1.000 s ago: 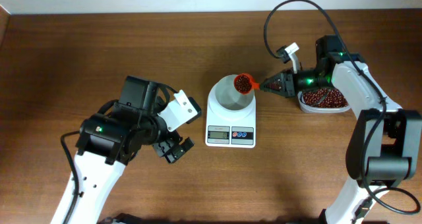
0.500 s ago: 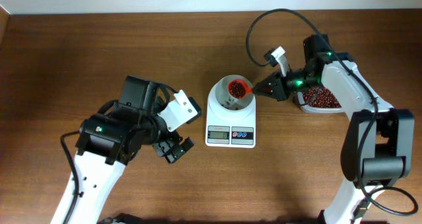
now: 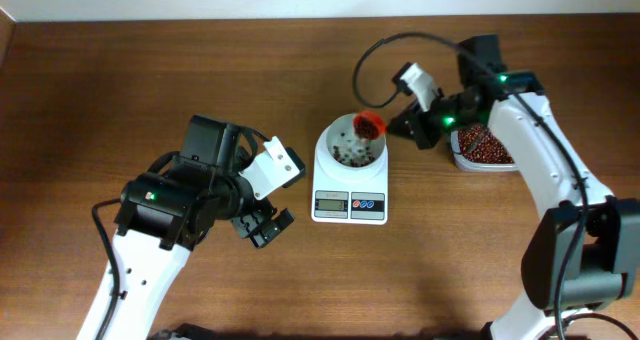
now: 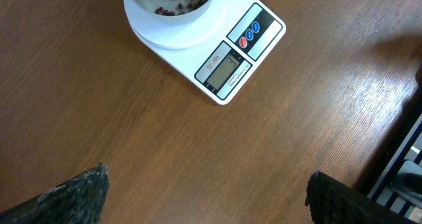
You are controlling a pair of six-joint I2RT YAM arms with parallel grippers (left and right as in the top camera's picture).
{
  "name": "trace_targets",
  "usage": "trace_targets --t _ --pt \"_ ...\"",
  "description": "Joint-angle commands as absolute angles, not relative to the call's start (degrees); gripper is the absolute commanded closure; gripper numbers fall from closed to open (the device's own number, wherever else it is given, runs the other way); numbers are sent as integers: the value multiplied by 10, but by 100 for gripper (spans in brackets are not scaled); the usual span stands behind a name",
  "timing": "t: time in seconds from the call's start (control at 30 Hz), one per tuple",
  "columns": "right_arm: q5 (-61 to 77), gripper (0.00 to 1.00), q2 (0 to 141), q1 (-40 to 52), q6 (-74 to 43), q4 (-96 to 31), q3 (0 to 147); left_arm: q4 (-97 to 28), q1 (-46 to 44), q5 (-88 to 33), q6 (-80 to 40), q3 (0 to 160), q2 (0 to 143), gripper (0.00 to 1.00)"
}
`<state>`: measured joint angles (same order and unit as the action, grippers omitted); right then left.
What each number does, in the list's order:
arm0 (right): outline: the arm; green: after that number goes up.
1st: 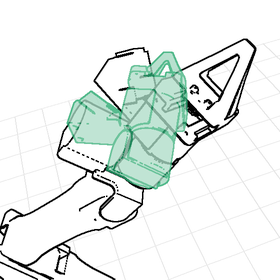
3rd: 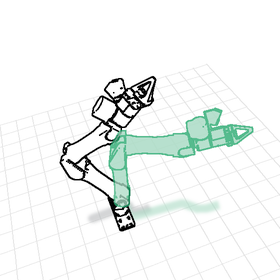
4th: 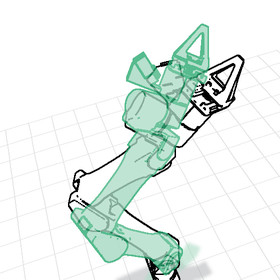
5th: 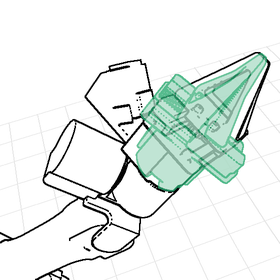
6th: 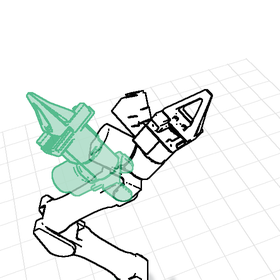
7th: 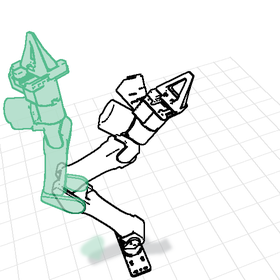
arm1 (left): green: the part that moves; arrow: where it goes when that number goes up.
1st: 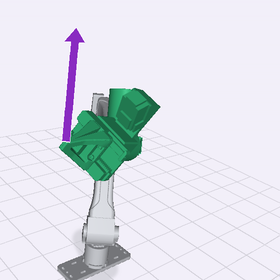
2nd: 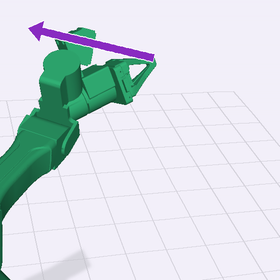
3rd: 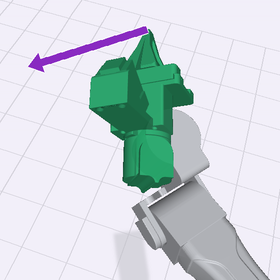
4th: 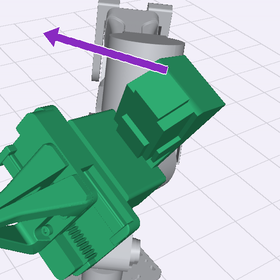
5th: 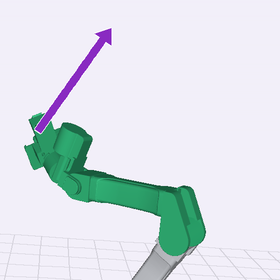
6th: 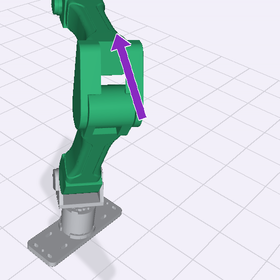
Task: Scoop and weigh 50g on scale
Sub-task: 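Tilt the scoop with the right gripper to pour beans into bowl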
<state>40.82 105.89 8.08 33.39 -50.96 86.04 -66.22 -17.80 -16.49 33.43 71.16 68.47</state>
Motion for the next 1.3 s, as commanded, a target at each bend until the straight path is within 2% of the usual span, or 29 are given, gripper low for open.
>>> trace_targets --t 0.0,0.47,0.57,0.8,0.9,0.97,1.07,1.13,1.2,1.23,1.27 --pt "329 96 1045 118 336 -509 870 -661 -175 -167 343 720 682 1" --pt "208 96 1045 164 269 -559 926 -661 -175 -167 343 720 682 1" --pt "278 96 1041 164 263 -555 942 -661 -175 -167 343 720 682 1" --pt "197 96 1040 166 225 -553 942 -661 -175 -167 343 720 682 1" --pt "274 96 1031 165 235 -557 945 -661 -175 -167 343 720 682 1" --pt "207 96 1032 166 202 -549 945 -661 -175 -167 343 720 682 1" --pt "267 96 1029 166 244 -577 947 -661 -175 -167 343 720 682 1" --pt "169 96 1030 166 225 -559 948 -661 -175 -167 343 720 682 1" --pt "255 96 1023 169 249 -589 949 -661 -175 -167 343 720 682 1" --pt "256 96 1024 173 271 -585 949 -661 -175 -167 343 720 682 1" --pt "189 96 1024 176 257 -565 949 -661 -175 -167 343 720 682 1"
